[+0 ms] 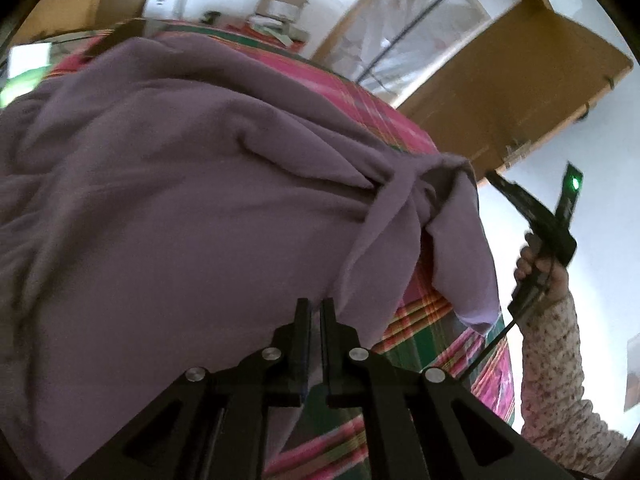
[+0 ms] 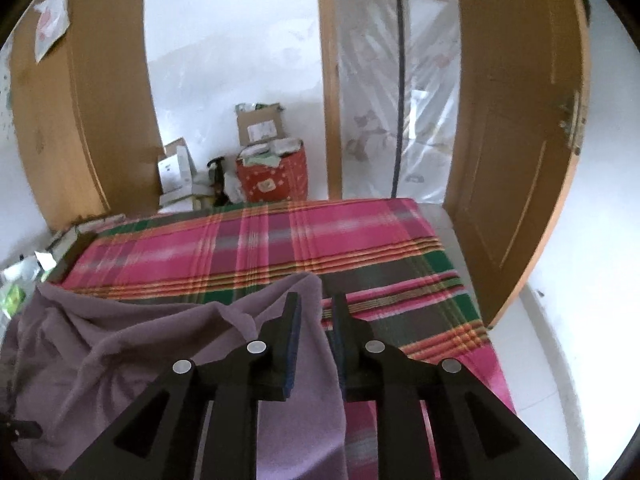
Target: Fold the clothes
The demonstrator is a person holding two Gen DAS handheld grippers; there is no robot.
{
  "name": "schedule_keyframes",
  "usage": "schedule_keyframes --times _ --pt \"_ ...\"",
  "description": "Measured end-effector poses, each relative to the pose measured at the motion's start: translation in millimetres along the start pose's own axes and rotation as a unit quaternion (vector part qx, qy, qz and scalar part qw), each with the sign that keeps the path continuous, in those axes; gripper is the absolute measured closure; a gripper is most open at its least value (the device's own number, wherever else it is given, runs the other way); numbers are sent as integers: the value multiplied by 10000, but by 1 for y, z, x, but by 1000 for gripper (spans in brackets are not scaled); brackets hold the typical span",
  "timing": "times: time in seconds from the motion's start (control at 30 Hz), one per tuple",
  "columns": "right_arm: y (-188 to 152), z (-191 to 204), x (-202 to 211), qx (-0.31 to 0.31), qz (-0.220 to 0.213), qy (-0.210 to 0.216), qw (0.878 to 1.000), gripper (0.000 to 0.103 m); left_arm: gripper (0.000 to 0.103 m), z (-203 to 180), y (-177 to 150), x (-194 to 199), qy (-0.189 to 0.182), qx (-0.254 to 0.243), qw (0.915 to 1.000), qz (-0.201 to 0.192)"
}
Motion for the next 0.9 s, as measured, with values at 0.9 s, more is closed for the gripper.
schedule_keyframes --times 0.9 --pt "-146 193 100 428 748 2124 9734 86 86 155 -65 137 1532 1857 9610 -1358"
Point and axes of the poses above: each gripper's, at about its wrist camera, not at the fingertips, and x roughly against the way its jaws point, z to its left, y to its top, the point moved 9 cm from there along -x, roughly the way its jaws point, and after that the axes turned 2 degrees about -y, right-handed, at the moved point
